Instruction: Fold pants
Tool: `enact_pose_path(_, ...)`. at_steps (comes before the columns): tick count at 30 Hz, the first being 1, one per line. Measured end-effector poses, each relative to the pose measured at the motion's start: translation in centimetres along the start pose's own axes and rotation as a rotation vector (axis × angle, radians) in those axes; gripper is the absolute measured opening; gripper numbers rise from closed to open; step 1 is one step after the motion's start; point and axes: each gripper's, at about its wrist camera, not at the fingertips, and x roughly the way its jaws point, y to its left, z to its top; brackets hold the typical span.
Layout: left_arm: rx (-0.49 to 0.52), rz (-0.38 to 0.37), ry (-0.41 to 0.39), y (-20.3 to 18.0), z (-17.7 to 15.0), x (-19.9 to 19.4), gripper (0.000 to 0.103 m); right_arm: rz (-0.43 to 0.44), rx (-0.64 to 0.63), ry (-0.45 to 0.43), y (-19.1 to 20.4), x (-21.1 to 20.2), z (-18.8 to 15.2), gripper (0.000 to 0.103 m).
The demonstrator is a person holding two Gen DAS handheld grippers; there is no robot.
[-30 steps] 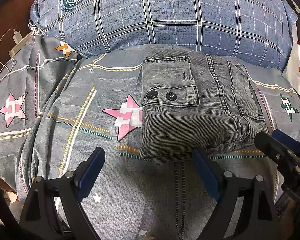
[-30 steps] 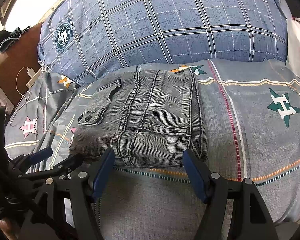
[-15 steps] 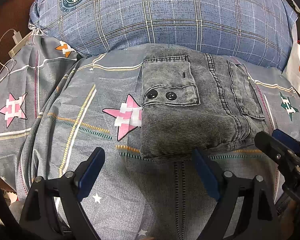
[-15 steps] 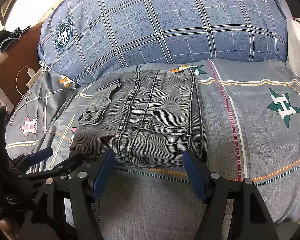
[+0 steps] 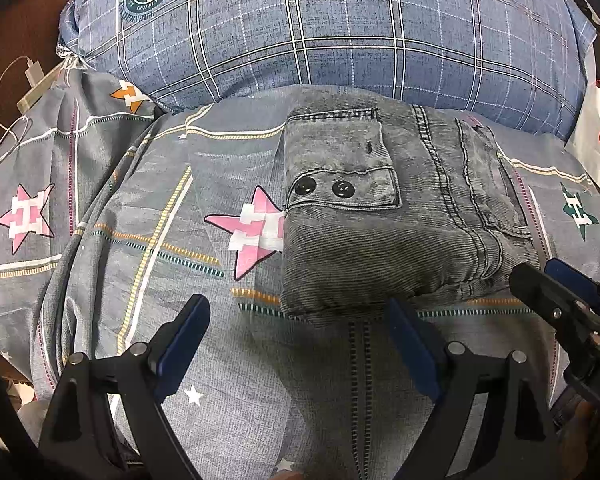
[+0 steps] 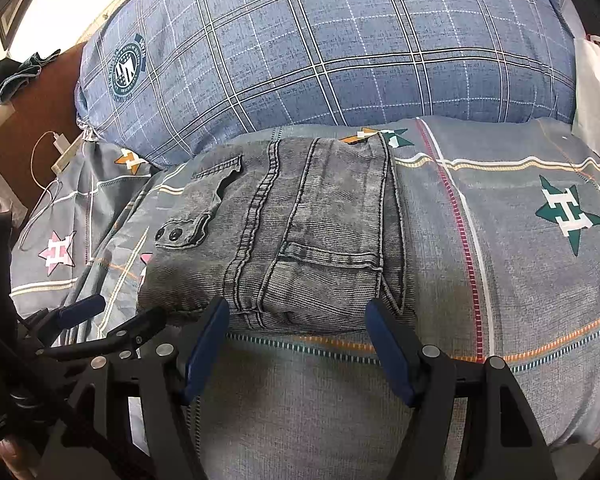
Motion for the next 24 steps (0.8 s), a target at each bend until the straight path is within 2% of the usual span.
enact_pose_path(24,0.011,0.007,-0.007,0.01,0.01,-0.14,0.088,0.001,-0.003,0.002,-0.04,0.05,0.03,0.075)
